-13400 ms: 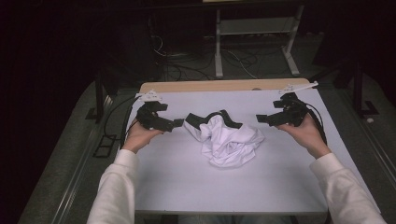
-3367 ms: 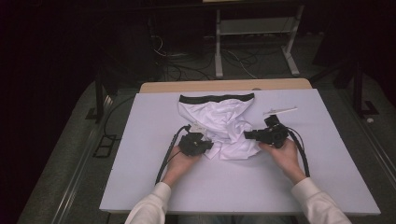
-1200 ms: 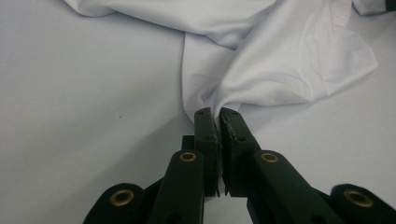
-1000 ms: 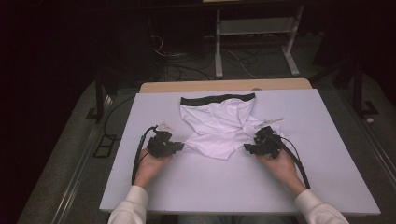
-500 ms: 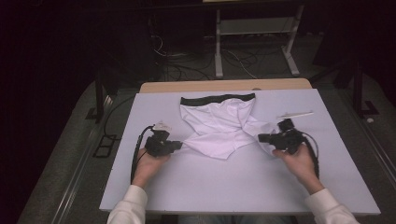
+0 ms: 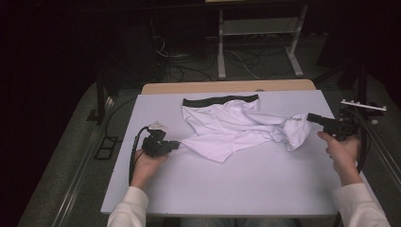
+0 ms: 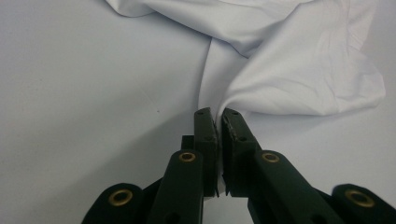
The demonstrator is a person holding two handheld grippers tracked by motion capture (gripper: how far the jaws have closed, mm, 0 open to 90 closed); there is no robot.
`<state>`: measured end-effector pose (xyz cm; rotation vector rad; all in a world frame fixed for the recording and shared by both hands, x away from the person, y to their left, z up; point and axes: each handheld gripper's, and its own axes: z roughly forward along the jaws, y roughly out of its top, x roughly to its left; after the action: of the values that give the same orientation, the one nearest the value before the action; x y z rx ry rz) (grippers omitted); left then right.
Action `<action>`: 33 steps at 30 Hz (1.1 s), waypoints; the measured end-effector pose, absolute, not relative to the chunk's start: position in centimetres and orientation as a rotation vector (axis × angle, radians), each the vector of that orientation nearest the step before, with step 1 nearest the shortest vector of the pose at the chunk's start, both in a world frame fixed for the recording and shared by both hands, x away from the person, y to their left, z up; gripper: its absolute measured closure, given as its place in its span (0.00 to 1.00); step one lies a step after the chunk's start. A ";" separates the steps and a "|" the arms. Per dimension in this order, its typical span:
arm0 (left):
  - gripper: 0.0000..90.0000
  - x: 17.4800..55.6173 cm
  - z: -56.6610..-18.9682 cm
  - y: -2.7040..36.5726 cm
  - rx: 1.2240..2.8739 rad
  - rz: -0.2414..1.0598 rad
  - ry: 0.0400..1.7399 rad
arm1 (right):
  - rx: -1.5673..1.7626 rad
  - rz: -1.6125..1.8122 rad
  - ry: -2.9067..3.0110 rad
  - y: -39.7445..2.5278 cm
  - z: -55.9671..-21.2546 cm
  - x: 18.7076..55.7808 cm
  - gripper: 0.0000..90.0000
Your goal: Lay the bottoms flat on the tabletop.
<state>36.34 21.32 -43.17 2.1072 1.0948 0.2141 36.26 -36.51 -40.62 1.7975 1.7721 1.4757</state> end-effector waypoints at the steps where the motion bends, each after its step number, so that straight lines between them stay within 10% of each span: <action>1: 0.91 36.3 -43.1 21.2 2.104 0.220 1.093 | 1.830 1.478 1.757 -37.1 -41.3 36.5 0.96; 14: 0.66 35.1 -40.3 14.2 2.092 0.170 0.857 | 1.971 1.425 1.759 -38.9 -44.5 37.4 0.96; 33: 0.59 37.7 -41.4 0.0 2.181 0.088 0.617 | 1.902 1.333 1.883 -37.1 -44.5 37.7 0.96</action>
<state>37.72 -0.05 -41.35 2.1810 0.6166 0.0878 37.73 -37.11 -44.47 1.9017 1.8833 1.3334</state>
